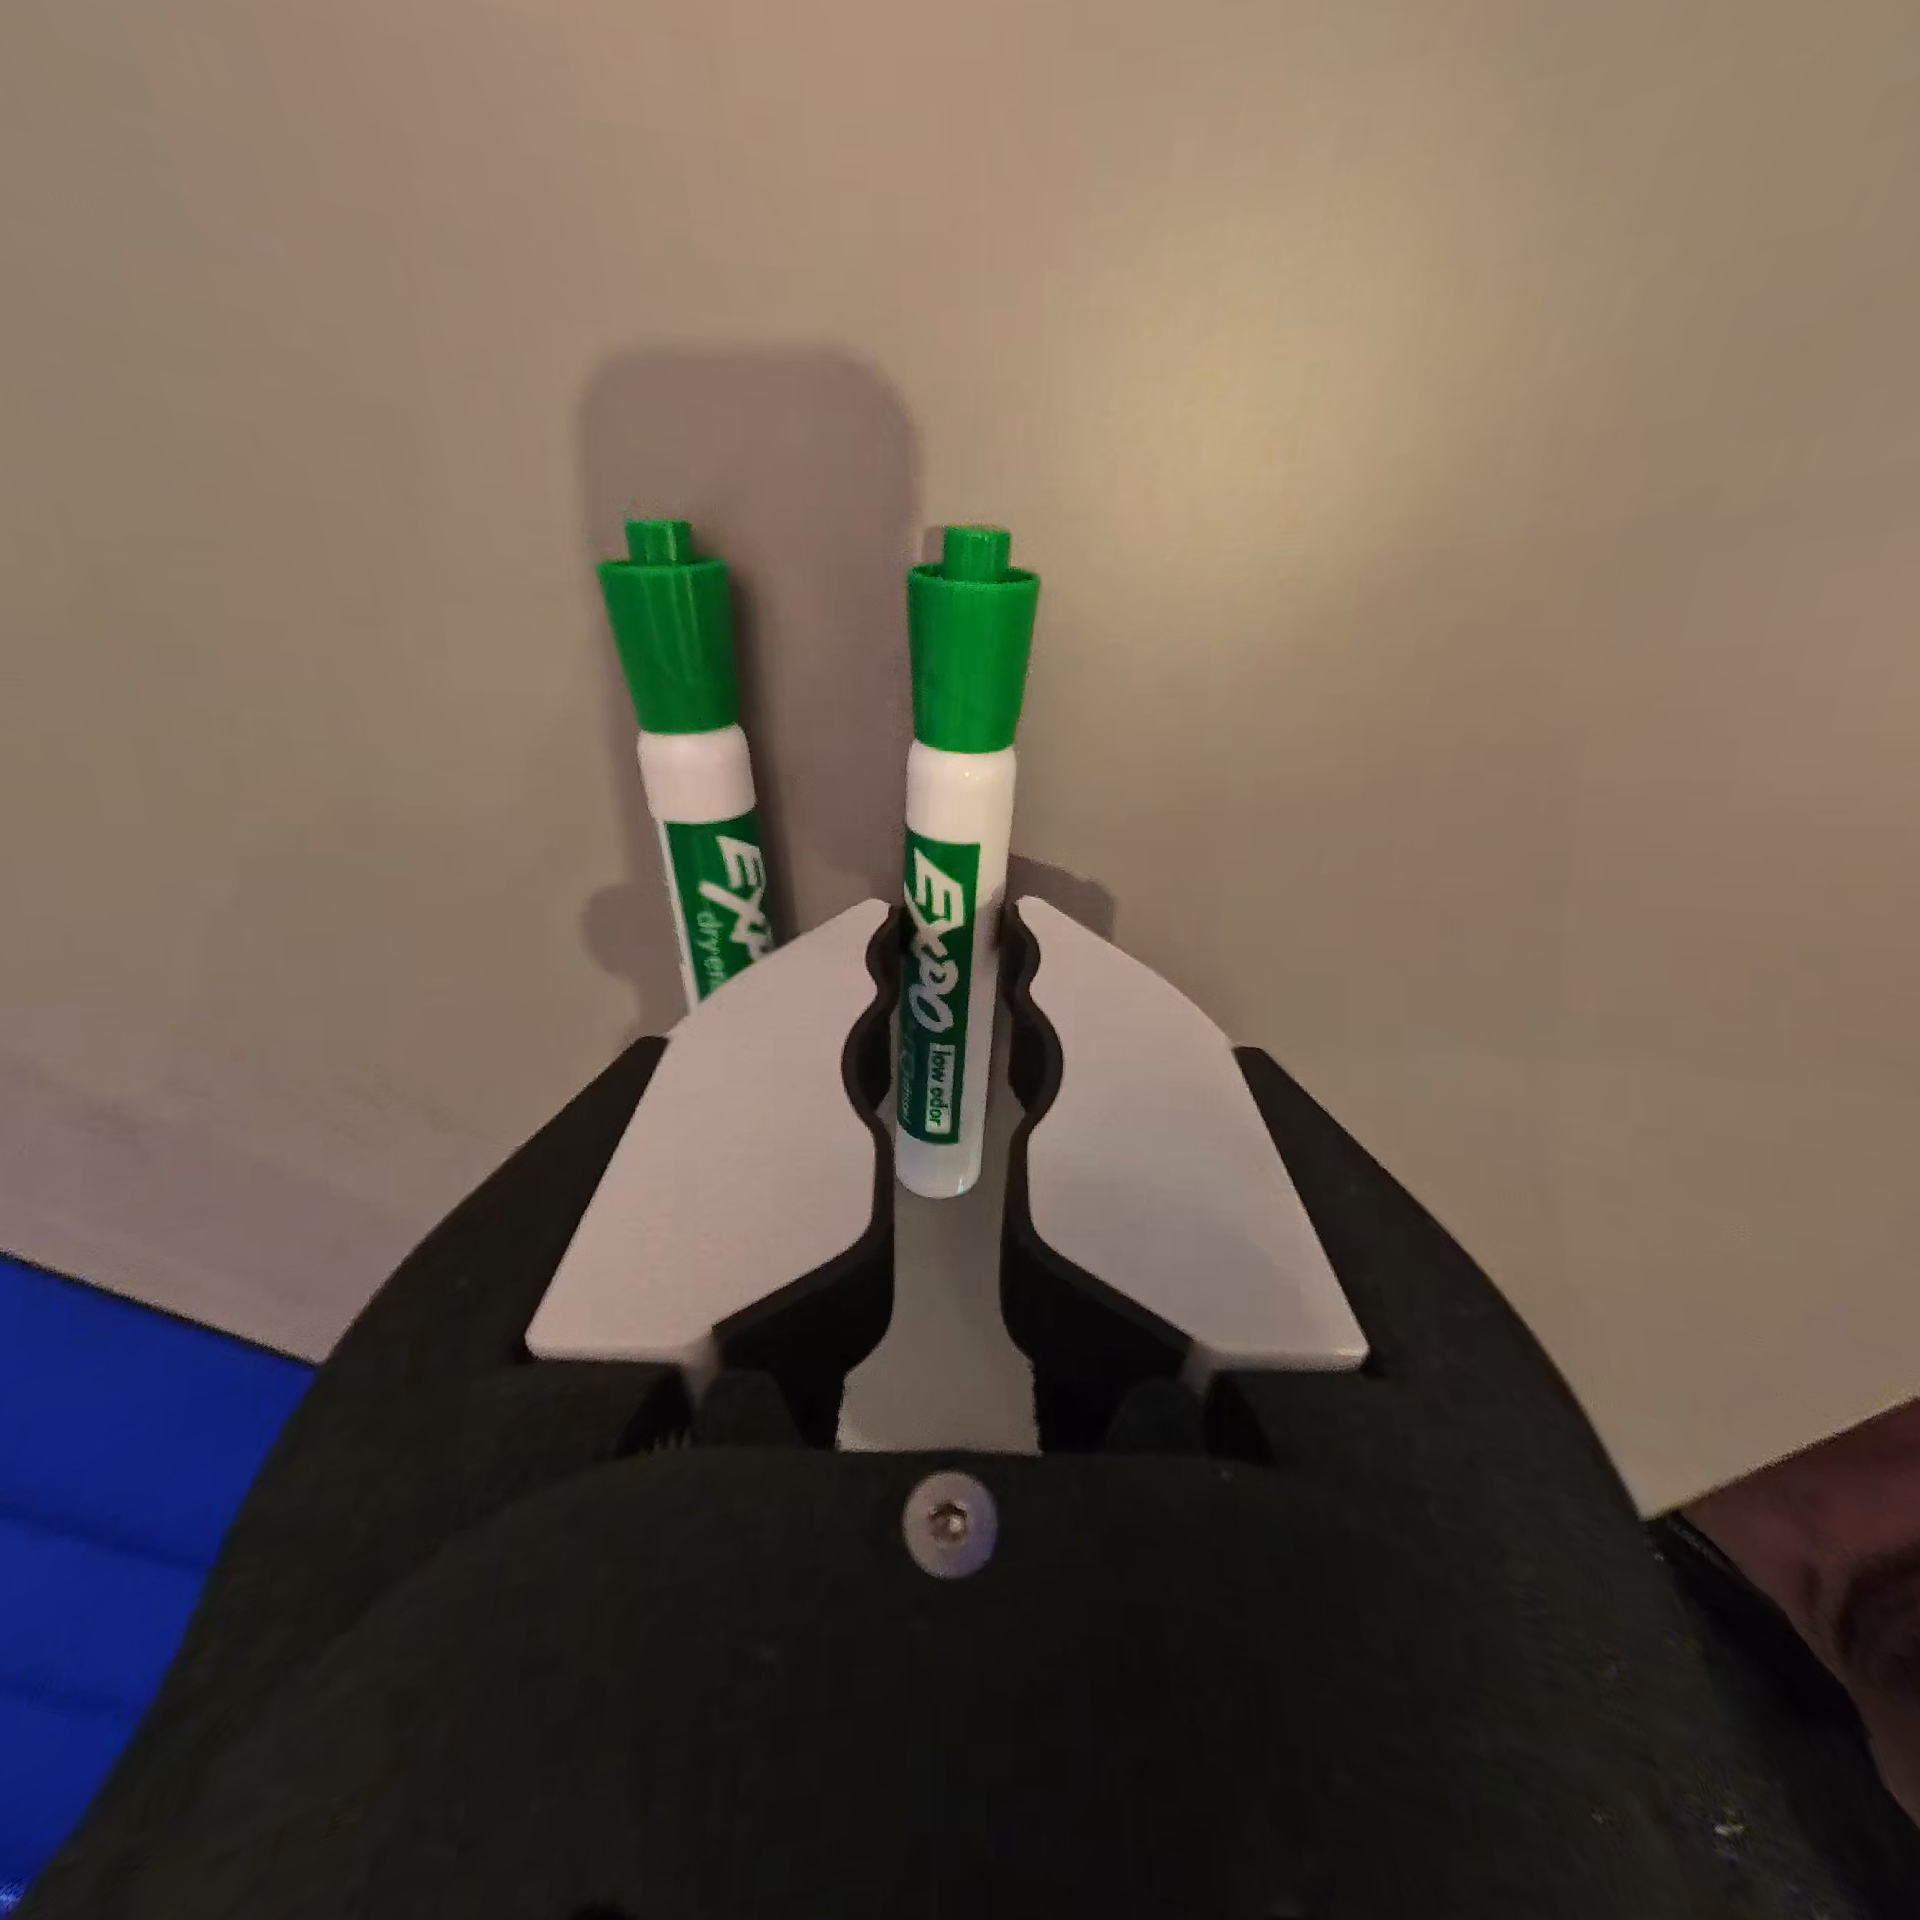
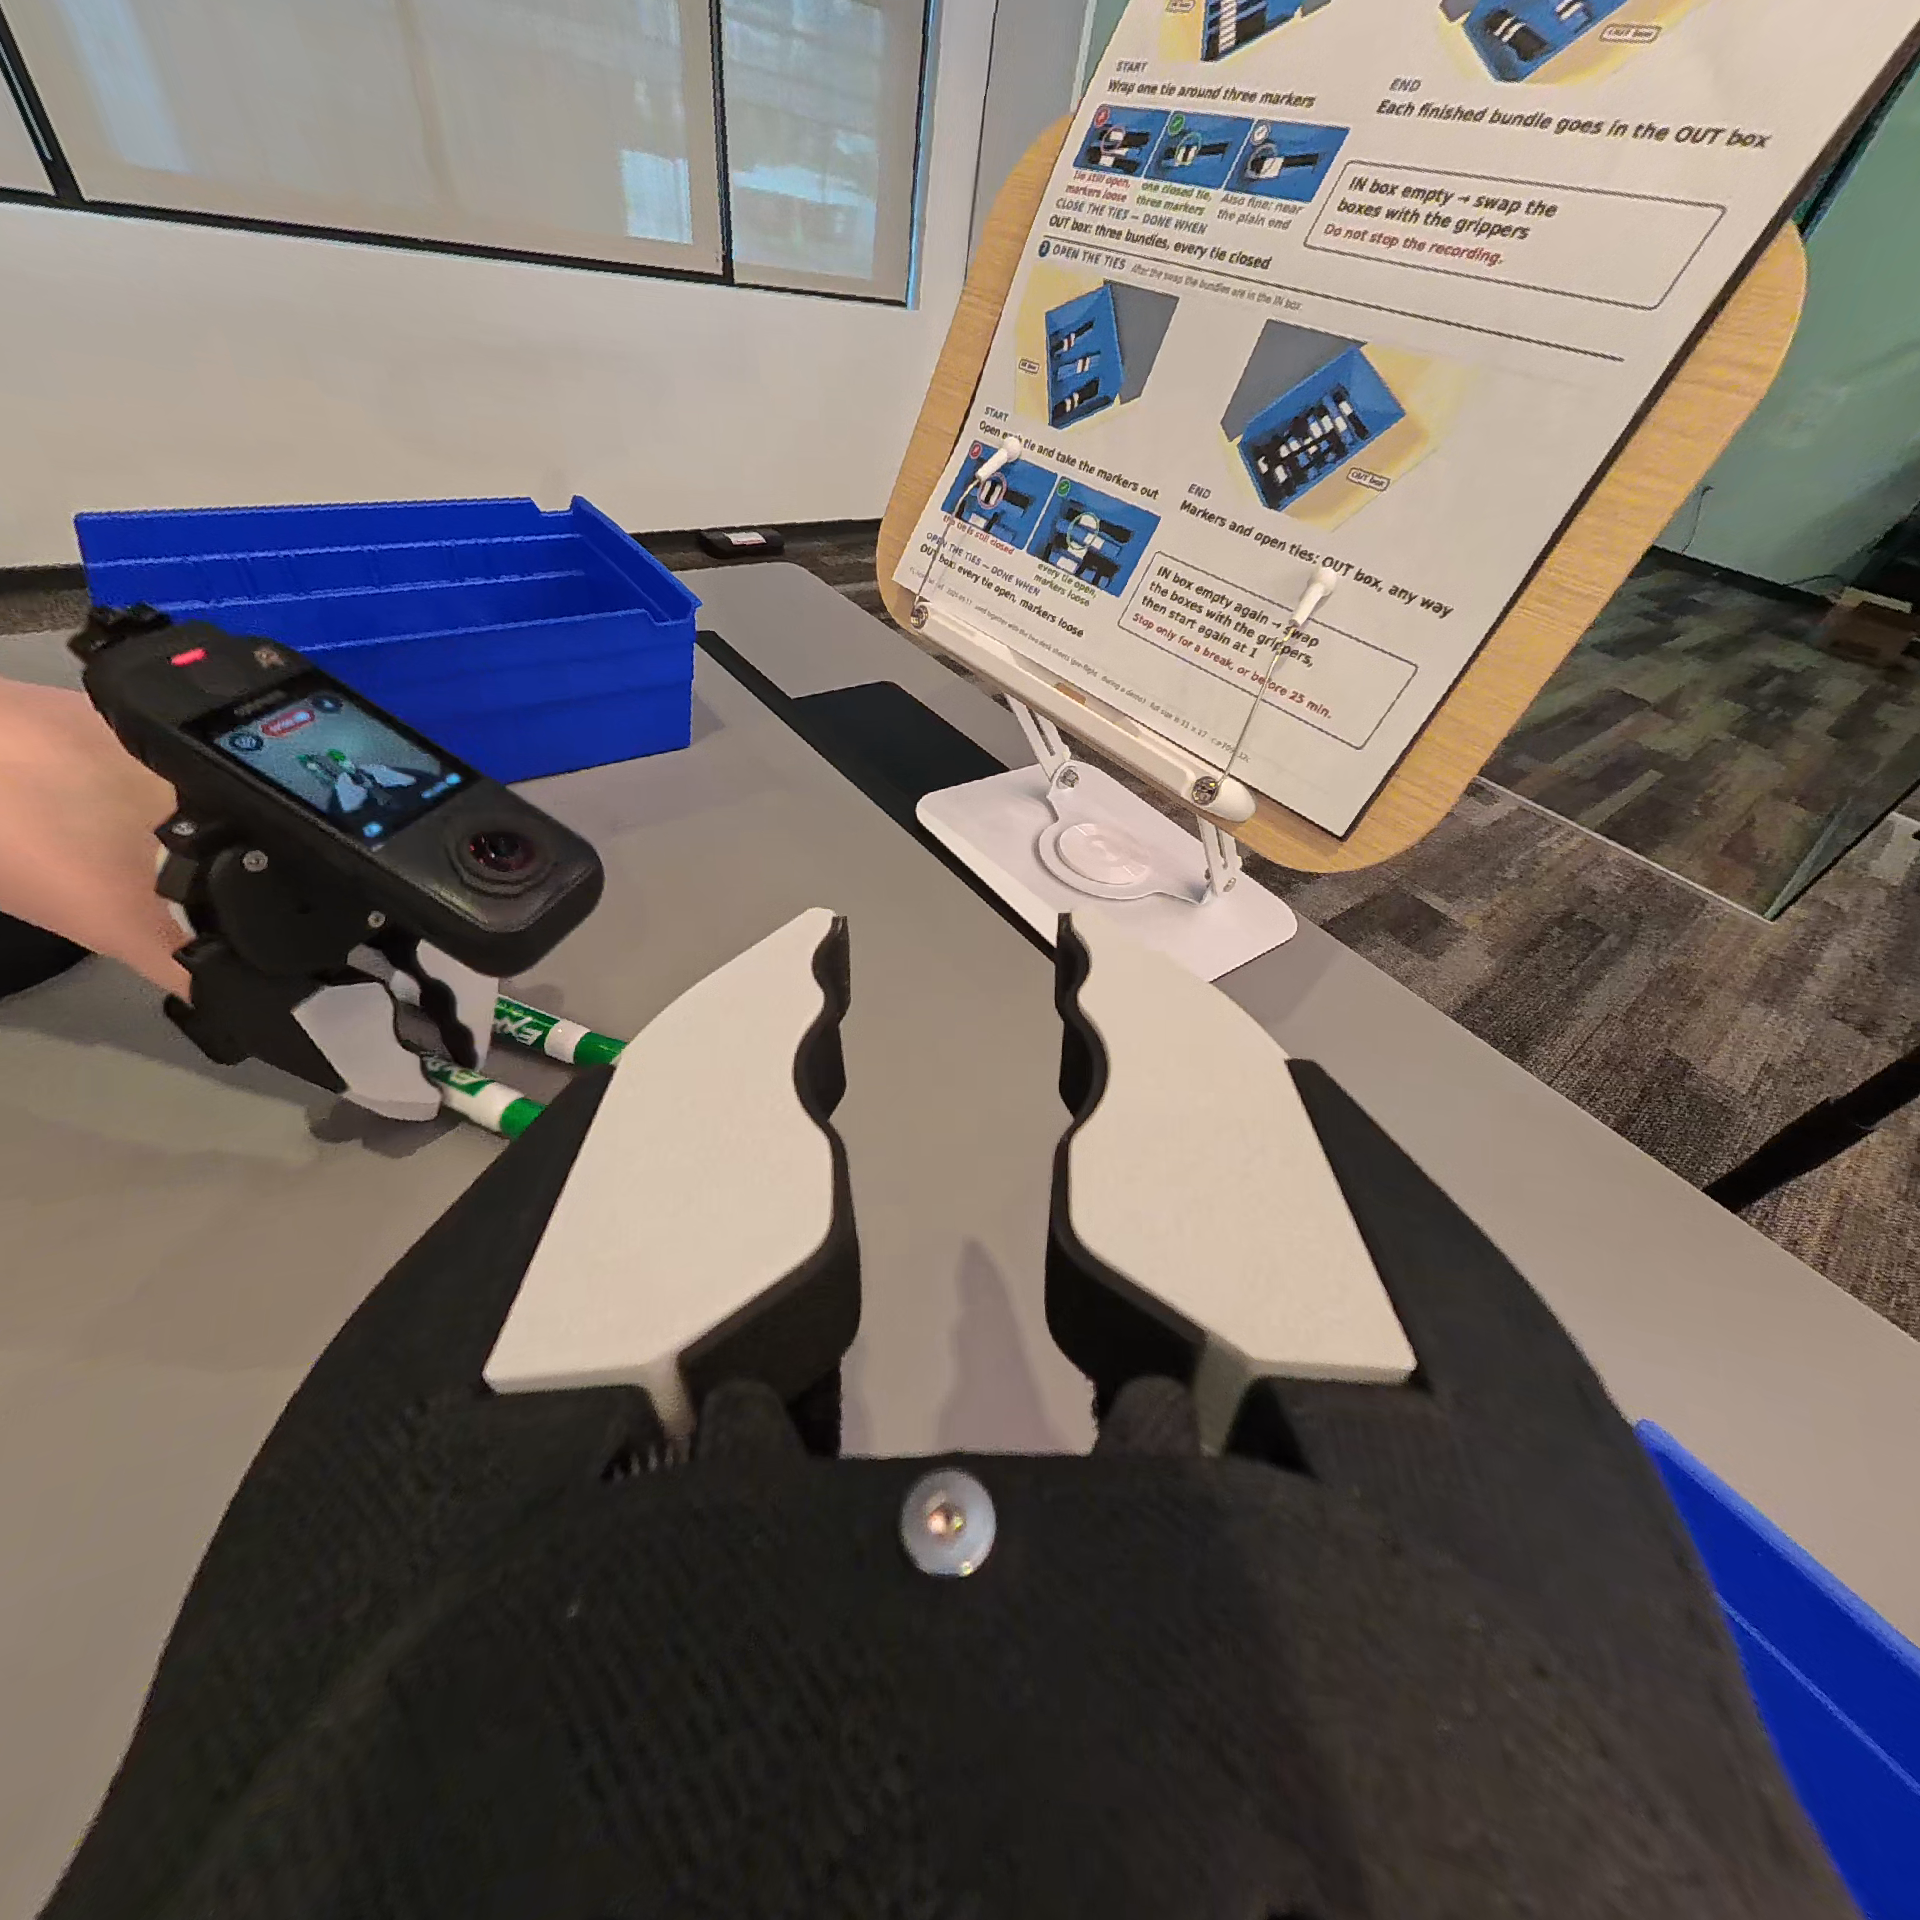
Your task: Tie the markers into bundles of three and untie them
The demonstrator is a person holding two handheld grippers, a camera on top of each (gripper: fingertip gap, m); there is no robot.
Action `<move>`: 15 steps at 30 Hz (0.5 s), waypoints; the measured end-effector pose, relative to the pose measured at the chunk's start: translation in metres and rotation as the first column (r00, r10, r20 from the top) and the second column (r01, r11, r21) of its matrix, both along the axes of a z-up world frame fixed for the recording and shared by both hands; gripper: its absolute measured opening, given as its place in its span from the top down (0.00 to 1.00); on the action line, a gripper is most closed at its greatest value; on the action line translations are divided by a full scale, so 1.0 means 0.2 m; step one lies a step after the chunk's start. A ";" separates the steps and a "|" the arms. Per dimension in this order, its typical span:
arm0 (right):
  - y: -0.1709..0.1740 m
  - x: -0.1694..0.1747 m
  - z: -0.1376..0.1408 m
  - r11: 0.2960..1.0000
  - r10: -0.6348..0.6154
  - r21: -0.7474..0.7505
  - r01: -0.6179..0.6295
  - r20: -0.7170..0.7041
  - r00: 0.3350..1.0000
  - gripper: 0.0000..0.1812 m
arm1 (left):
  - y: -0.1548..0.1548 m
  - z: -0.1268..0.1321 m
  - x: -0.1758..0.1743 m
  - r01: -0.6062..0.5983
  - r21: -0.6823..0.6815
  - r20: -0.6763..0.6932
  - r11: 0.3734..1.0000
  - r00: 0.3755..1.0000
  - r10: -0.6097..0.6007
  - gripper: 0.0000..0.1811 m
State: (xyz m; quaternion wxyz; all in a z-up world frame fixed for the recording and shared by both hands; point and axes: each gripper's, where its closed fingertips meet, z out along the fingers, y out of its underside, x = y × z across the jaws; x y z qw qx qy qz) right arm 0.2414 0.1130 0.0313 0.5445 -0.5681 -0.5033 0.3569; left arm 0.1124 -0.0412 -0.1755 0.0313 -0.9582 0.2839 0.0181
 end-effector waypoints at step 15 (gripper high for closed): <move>0.04 0.06 0.02 1.000 -0.014 -0.021 0.013 -0.063 0.998 0.78 | 0.08 0.47 -0.04 0.004 0.301 0.106 0.954 0.994 -0.038 0.85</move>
